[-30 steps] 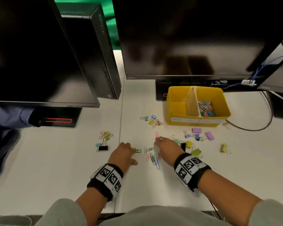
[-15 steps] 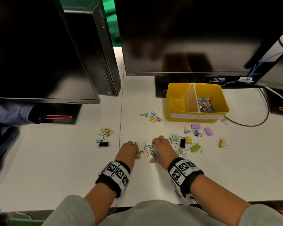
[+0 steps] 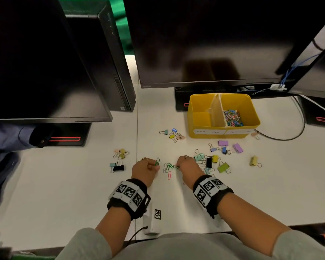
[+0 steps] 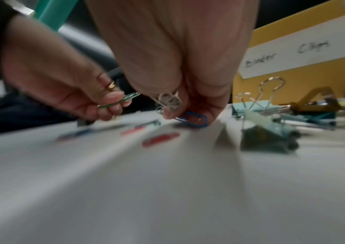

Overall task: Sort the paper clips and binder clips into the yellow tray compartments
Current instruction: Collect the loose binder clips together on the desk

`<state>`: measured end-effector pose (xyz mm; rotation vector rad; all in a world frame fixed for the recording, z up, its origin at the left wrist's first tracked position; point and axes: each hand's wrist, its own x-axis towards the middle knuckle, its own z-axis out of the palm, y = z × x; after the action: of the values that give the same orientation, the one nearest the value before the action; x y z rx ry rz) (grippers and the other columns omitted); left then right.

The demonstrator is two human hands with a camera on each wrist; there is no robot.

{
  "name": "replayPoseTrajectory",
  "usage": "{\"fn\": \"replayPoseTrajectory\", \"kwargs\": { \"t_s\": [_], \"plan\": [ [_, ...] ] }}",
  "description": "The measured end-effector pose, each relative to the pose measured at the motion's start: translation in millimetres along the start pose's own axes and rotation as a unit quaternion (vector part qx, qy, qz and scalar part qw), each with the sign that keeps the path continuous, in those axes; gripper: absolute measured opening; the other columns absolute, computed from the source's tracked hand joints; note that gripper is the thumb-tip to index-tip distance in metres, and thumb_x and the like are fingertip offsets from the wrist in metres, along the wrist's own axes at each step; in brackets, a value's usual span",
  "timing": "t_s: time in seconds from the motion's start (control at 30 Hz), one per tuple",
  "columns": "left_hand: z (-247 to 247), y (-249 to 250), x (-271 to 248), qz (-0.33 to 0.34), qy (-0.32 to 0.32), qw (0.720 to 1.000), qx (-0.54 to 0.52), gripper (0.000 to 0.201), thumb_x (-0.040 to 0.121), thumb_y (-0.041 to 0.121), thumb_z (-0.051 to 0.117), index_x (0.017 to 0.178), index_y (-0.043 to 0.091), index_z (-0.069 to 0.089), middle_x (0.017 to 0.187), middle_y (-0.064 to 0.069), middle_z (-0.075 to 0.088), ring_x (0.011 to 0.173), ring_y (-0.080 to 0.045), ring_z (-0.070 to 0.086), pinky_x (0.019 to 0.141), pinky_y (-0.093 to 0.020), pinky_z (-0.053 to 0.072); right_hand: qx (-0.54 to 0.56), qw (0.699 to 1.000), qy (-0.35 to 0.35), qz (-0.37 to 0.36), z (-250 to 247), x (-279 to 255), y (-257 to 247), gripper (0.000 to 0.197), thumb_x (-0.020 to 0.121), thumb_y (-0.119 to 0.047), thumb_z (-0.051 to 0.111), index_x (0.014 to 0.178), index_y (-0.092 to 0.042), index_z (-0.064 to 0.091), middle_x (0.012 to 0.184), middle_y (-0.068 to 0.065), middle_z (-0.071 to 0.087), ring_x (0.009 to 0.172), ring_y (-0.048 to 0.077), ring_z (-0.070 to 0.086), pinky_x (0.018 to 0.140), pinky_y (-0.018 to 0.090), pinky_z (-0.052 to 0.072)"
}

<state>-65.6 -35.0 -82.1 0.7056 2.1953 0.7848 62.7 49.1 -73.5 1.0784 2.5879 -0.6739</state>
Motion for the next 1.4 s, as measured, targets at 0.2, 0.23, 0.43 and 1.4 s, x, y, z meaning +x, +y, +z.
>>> {"fn": "replayPoseTrajectory", "kwargs": {
  "t_s": [0.2, 0.23, 0.43, 1.4],
  "plan": [
    [-10.7, 12.2, -5.5, -0.061, -0.173, 0.909, -0.375, 0.026, 0.100, 0.002, 0.036, 0.082, 0.011, 0.053, 0.075, -0.004, 0.048, 0.069, -0.014, 0.046, 0.070, -0.021, 0.042, 0.285, 0.946, 0.138, -0.065, -40.4, -16.7, -19.4, 0.010, 0.088, -0.001, 0.053, 0.095, -0.002, 0.059, 0.084, 0.004, 0.057, 0.075, 0.014, 0.052, 0.065, 0.013, 0.040],
    [-10.0, 15.4, -7.9, -0.070, -0.192, 0.882, -0.425, 0.028, 0.101, 0.002, 0.031, 0.084, 0.009, 0.052, 0.075, -0.005, 0.048, 0.067, -0.013, 0.046, 0.065, -0.019, 0.043, 0.335, 0.928, 0.144, -0.081, -46.6, -21.0, -26.5, 0.010, 0.086, -0.002, 0.055, 0.094, -0.006, 0.060, 0.083, 0.002, 0.057, 0.071, 0.008, 0.051, 0.065, 0.007, 0.039],
    [-4.0, 34.2, -19.4, -0.100, -0.277, 0.781, -0.550, 0.060, 0.098, 0.014, 0.022, 0.068, 0.016, 0.074, 0.073, -0.004, 0.068, 0.067, -0.016, 0.060, 0.065, -0.029, 0.044, 0.346, 0.916, 0.152, -0.135, -49.4, -31.4, -49.8, 0.014, 0.080, -0.001, 0.062, 0.092, -0.007, 0.067, 0.091, 0.013, 0.068, 0.083, 0.014, 0.057, 0.075, 0.013, 0.042],
    [-45.4, -13.7, -18.4, -0.005, -0.032, 0.996, 0.081, 0.044, 0.085, 0.030, 0.068, 0.041, 0.023, 0.064, 0.050, 0.008, 0.065, 0.056, -0.004, 0.060, 0.069, -0.023, 0.049, -0.031, 0.993, -0.073, -0.083, 4.8, -21.1, 25.4, 0.020, 0.085, 0.008, 0.043, 0.099, -0.001, 0.054, 0.108, 0.017, 0.054, 0.100, 0.030, 0.054, 0.075, 0.034, 0.044]
  ]
}}
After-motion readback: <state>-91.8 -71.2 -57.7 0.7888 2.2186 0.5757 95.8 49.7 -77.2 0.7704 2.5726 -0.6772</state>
